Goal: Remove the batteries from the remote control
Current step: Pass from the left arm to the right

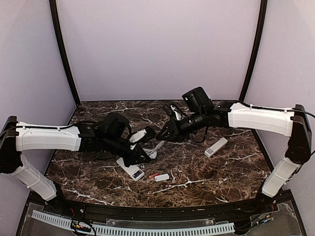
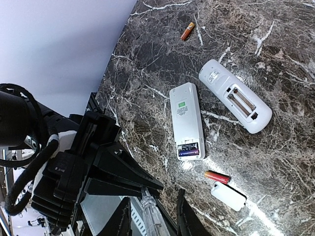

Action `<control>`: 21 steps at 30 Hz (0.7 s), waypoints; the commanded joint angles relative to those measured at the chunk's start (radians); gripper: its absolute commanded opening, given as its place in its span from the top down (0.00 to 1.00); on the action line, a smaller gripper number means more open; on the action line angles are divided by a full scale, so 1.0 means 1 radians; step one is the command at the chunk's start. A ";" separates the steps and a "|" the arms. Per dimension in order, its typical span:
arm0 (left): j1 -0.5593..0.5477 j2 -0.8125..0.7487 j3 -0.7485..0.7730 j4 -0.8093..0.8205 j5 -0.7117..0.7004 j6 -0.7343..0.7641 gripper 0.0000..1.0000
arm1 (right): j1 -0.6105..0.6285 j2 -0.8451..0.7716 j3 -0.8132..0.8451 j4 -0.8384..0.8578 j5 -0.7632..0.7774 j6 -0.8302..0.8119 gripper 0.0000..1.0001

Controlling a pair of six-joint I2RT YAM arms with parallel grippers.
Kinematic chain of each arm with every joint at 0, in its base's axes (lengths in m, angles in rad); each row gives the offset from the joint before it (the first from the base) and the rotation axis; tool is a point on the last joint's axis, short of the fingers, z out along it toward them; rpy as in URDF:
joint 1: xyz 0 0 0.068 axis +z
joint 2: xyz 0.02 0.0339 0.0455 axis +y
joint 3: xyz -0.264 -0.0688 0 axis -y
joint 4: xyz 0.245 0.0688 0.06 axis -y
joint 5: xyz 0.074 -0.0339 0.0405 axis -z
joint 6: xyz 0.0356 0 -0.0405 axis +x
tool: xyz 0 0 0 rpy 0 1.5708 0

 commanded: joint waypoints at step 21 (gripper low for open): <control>-0.006 -0.035 0.022 -0.028 -0.029 0.014 1.00 | 0.020 0.008 0.013 -0.052 -0.015 -0.050 0.84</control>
